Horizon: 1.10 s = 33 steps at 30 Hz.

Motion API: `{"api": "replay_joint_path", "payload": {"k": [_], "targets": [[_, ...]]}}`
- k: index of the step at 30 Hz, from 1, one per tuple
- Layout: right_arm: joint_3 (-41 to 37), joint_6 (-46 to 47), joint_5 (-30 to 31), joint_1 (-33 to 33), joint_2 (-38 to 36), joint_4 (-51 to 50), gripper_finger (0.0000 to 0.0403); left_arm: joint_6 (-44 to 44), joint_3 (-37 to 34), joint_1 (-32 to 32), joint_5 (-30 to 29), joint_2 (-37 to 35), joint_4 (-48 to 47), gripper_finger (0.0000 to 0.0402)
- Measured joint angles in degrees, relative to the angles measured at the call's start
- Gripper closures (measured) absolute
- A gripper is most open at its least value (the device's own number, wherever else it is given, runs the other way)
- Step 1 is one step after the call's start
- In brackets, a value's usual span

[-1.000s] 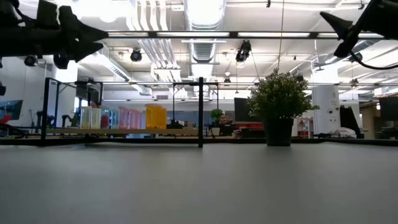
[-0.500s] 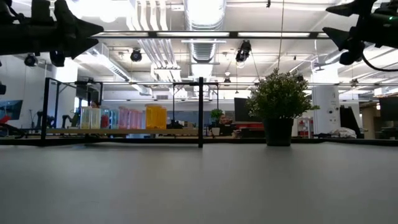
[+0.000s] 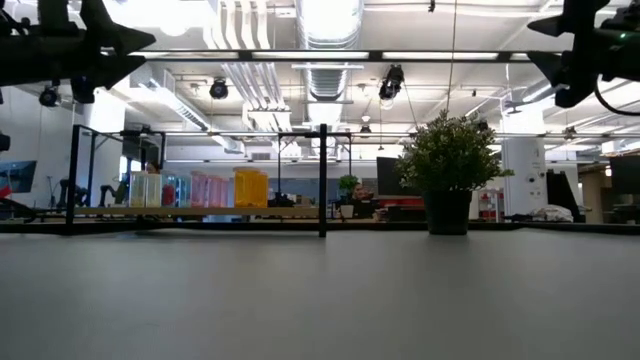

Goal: Pick and place medicine bottles onto shelf by color
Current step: Return to Home Position

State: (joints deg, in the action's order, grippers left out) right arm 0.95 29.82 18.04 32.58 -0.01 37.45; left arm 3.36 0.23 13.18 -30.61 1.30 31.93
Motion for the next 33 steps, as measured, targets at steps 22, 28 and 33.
{"api": "replay_joint_path", "payload": {"k": [22, 28, 33], "targets": [[0.0, 0.0, 0.0, 5.2, 2.6, -0.3, 0.0172, 0.0, 0.0, 0.1, 0.0, 3.1, 0.1, 0.0143], [0.0, 0.0, 0.0, 5.2, 4.1, -0.3, 0.0172, 0.0, 0.0, 0.1, 0.0, 3.2, 0.1, 0.0143], [0.0, 0.0, 0.0, 5.2, 4.9, -0.9, 0.0172, 0.0, 0.0, 0.1, 0.0, 3.3, 0.1, 0.0143]]}}
